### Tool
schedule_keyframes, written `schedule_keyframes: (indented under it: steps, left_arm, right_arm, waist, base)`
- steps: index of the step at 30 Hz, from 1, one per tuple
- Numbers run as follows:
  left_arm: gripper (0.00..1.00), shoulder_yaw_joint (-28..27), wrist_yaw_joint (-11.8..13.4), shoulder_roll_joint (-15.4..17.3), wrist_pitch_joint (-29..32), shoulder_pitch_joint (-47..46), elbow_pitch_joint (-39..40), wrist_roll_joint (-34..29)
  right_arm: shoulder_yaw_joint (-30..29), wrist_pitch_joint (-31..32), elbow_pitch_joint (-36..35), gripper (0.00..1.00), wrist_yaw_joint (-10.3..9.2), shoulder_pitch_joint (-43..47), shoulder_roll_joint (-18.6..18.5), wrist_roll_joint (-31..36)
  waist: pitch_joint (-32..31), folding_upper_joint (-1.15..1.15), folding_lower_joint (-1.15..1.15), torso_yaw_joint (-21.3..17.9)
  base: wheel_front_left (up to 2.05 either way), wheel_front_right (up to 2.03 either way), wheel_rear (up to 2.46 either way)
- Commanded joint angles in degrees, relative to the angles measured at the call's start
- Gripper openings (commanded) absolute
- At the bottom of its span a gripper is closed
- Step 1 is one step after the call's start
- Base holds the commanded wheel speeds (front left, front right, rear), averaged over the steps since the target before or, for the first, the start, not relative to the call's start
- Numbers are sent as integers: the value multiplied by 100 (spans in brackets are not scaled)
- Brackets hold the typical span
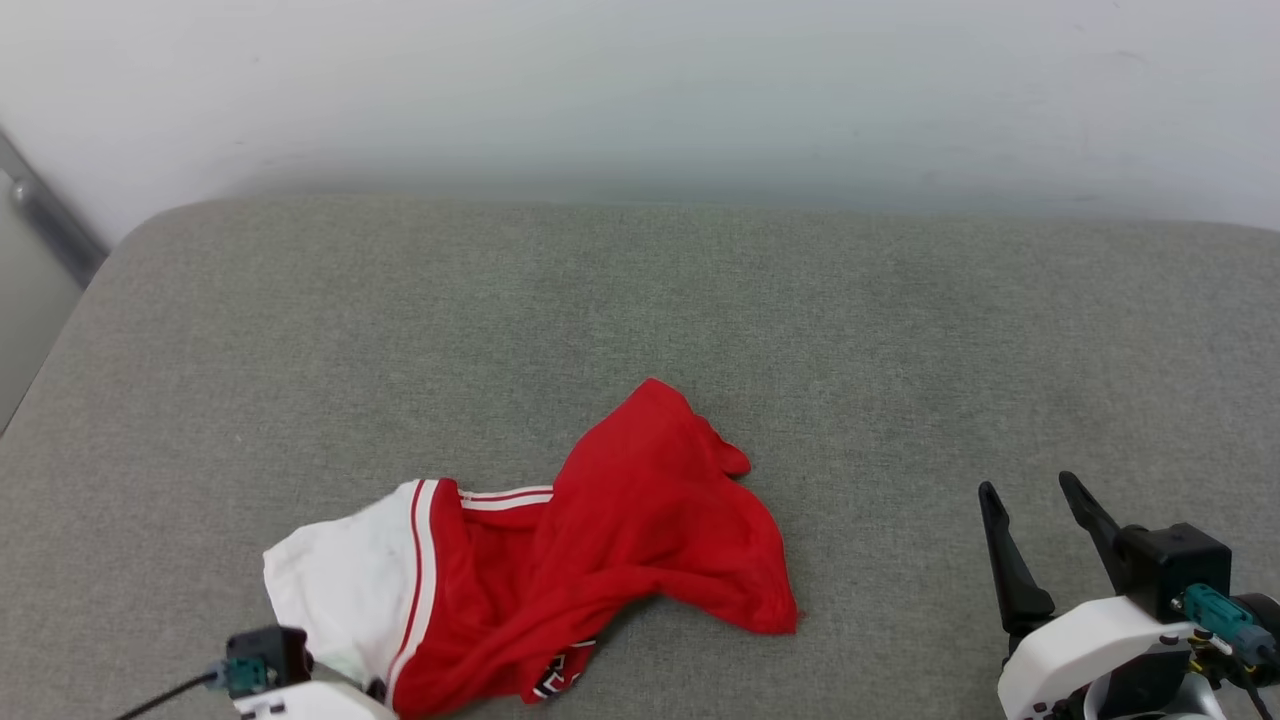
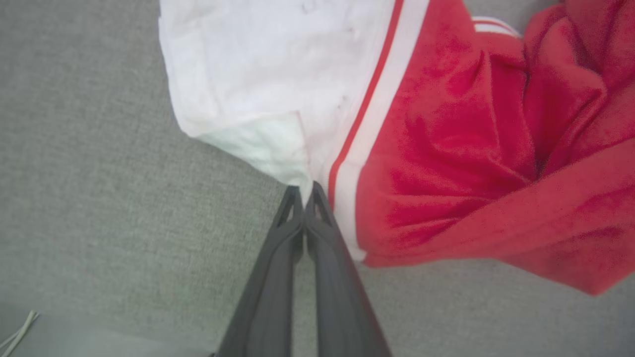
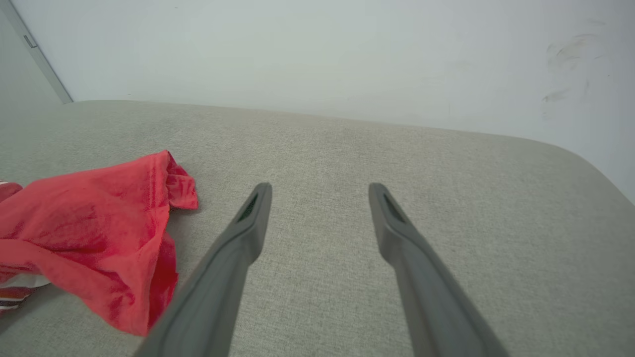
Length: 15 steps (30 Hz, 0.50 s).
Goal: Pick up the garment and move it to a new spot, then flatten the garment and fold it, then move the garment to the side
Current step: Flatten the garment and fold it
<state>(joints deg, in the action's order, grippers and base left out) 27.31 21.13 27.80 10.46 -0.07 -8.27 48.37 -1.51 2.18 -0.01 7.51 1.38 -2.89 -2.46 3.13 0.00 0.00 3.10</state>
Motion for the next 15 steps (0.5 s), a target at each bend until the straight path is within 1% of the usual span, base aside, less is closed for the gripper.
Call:
schedule_keyframes:
  steps: [1, 2, 3, 4, 8, 15]
  left_arm:
    - [11, -6, -40, -68, 1, 71, -62, 78]
    - [29, 11, -78, -99, 18, 124, -149, 125]
    - [51, 17, -98, -125, 14, 150, -225, 161]
    - [100, 37, -147, -161, -3, 152, -283, 175]
    - [100, 16, -233, -211, -405, -74, -324, -18]
    - [100, 37, -180, -193, -1461, -322, -116, -686]
  right_arm:
    - [-4, 10, 1, 100, -3, 17, 2, 2]
    - [-1, 9, 4, 100, -3, 20, 2, 2]
    - [7, 15, 9, 100, -3, 19, 2, 8]
    - [12, 21, 13, 100, -3, 22, 2, 17]
    - [-9, 34, 2, 100, -3, 44, 2, 45]
    - [-10, 84, -19, 100, -4, 125, 3, 108]
  waist:
    - [-3, 0, 0, -11]
    - [-8, 0, 0, -18]
    - [-17, 0, 0, -32]
    - [-25, 0, 0, -43]
    - [-113, 0, 0, -78]
    - [-352, 0, 0, -183]
  base:
    - [0, 0, 0]
    - [0, 0, 0]
    - [0, 0, 0]
    - [0, 0, 0]
    - [0, 0, 0]
    - [0, 0, 0]
